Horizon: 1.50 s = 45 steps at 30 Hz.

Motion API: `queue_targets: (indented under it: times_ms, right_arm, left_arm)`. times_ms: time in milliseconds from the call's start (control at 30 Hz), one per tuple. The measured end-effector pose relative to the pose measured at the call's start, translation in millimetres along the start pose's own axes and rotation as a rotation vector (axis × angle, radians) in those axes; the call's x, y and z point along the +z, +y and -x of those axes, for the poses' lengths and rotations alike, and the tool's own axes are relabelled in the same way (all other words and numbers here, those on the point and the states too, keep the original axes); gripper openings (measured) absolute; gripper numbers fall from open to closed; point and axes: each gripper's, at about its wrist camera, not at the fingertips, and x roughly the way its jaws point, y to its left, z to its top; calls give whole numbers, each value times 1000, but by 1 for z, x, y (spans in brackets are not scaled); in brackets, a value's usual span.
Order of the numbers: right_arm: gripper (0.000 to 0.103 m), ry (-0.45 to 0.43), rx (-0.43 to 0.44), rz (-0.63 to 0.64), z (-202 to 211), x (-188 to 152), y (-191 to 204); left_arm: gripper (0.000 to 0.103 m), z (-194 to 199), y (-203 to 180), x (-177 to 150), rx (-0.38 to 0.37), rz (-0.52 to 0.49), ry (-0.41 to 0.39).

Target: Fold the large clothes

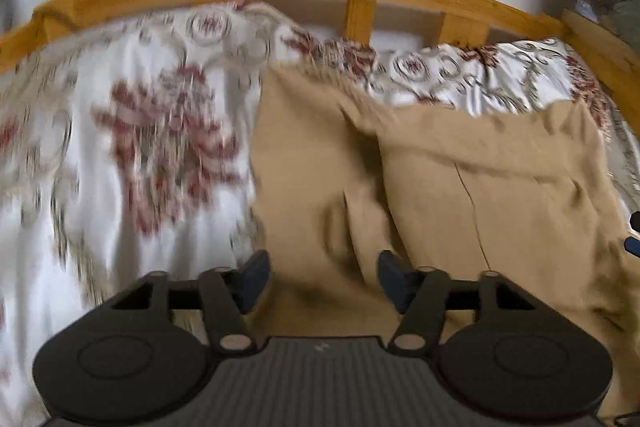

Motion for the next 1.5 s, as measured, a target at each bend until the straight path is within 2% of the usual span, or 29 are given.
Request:
queue_targets:
  times_ms: [33,67,133,167,200,233,267,400,467,533,633,733,800,833,867,900,933,967,1000,1067,1133,1200,1267,1333,1400,1500]
  right_arm:
    - [84,9,-13,-23,-12,5,-5]
    - [78,24,-39,-52,-26,9,-8]
    - [63,55,-105,-95,-51,13,-14]
    - [46,66,-128,-103,-60,14,-14]
    - [28,77,-150,-95,-70,14,-11]
    - [25,76,-160,-77,-75,14,-8]
    - [16,64,-157,-40,-80,14,-2]
    - [10,4,-158,174,-95,18,22]
    - [9,-32,-177,265,-106,26,30]
    - [9,-65,-195,316,-116,34,29]
    - [10,-40,-209,271,-129,36,11]
    - [22,-30,-193,285,-114,29,-1]
    - [36,-59,-196,347,-98,28,3]
    - [39,-83,-192,385,-93,27,8]
    - [47,-109,-189,428,-90,28,15]
    - [56,-135,-180,475,-90,30,24]
    - [61,-149,-168,509,-93,33,31]
    - [68,-163,-149,545,-99,35,40]
    - [71,-176,-125,587,-107,36,49]
    - [71,-177,-100,649,-126,38,62]
    - [72,-168,-140,704,-149,34,69]
    - [72,-154,-198,753,-172,25,66]
    - [73,-138,-208,761,-182,17,57]
    - [75,-153,-200,738,-175,18,54]
    - [73,-211,-205,734,-155,18,55]
    - [70,-282,-290,762,-131,13,47]
  left_arm:
    - [58,-7,-2,9,-2,-1,-3]
    - [58,-15,-6,14,-13,3,7]
    - [58,-40,-11,23,-30,28,76]
    - [56,-51,-13,23,-34,38,111]
    - [42,-63,-15,23,-41,42,151]
    - [17,-73,-15,20,-57,33,169]
    - [8,-79,-17,16,-76,14,174]
    - [1,-85,-37,16,13,-106,67]
    - [1,-94,-45,22,31,-116,47]
    - [1,-105,-47,24,28,-111,62]
    - [4,-106,-45,18,9,-106,37]
    - [5,-93,-25,11,-64,-1,11]
    - [6,-87,-13,12,-135,62,-12]
    - [12,-85,-11,14,-152,67,-36]
    - [17,-83,-11,17,-155,56,-68]
    - [29,-81,-13,20,-151,49,-95]
    - [45,-80,-16,23,-139,49,-125]
    - [52,-79,-20,27,-128,58,-164]
    - [59,-76,-24,31,-118,79,-218]
    - [63,-76,-32,38,-114,108,-278]
    - [67,-83,-41,42,-109,122,-286]
    - [67,-99,-53,42,-81,47,-235]
    - [68,-118,-65,37,1,-68,-197]
    - [72,-128,-65,28,20,-86,-179]
    - [80,-133,-59,21,18,-30,-190]
    - [89,-139,-45,20,-3,41,-178]
